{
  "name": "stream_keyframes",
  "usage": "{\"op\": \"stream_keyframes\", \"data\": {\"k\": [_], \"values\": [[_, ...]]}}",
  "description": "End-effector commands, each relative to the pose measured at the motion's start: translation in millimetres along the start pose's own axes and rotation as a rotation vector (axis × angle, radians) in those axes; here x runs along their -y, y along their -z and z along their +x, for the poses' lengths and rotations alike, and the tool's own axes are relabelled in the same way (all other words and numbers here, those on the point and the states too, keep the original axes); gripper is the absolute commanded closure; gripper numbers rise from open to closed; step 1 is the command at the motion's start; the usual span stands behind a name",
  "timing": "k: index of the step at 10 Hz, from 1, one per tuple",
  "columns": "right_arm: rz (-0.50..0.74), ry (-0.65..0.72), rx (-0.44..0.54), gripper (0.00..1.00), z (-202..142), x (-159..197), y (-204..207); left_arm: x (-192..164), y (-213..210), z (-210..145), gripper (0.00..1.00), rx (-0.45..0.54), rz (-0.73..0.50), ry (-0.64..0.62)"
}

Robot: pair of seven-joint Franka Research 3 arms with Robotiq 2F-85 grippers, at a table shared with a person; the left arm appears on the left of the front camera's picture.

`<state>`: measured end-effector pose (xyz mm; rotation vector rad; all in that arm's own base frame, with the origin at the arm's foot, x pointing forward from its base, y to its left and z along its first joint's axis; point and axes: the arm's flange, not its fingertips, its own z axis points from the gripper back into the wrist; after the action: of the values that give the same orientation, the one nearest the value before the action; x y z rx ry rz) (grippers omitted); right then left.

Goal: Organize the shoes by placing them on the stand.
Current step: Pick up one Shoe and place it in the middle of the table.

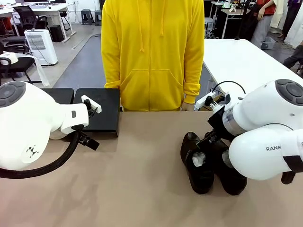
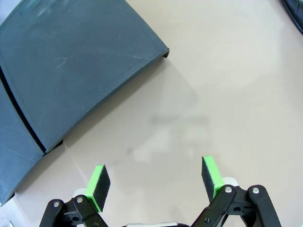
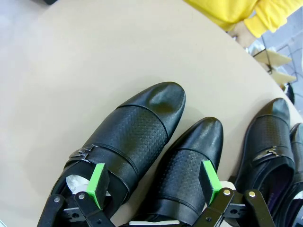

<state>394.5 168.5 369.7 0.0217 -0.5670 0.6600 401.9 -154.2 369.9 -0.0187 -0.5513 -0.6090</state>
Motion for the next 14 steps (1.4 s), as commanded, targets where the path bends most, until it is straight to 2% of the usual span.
{"op": "stream_keyframes", "data": {"k": [1, 3, 5, 7, 8, 11, 14], "values": [[0.000, 0.001, 0.002, 0.00, 0.3, 0.2, -0.2, -1.6, -0.2, -0.4, 0.00, 0.001, 0.000, -0.005], [0.000, 0.000, 0.000, 0.00, 0.0, 0.0, 0.0, 0.0, 0.0, 0.0, 0.00, 0.000, 0.000, 0.000], [0.013, 0.035, 0.029, 0.00, -4.8, 12.6, -56.7, -19.0, -52.6, -3.5, 0.00, 0.018, -0.035, -0.019], [0.083, 0.086, 0.110, 0.00, -12.6, 28.5, -111.2, -42.0, -101.4, -4.1, 0.00, 0.071, -0.156, -0.022], [0.122, 0.105, 0.134, 0.00, -21.0, 37.1, -139.2, -52.3, -124.7, -4.6, 0.00, 0.123, -0.248, -0.017], [0.182, 0.290, 0.257, 0.00, -61.7, 80.9, -211.9, -98.5, -166.4, -22.2, 0.00, 0.238, -0.332, -0.111], [0.220, 0.391, 0.314, 0.00, -104.9, 115.4, -241.6, -119.0, -187.5, -40.3, 0.00, 0.292, -0.316, -0.151]]}}
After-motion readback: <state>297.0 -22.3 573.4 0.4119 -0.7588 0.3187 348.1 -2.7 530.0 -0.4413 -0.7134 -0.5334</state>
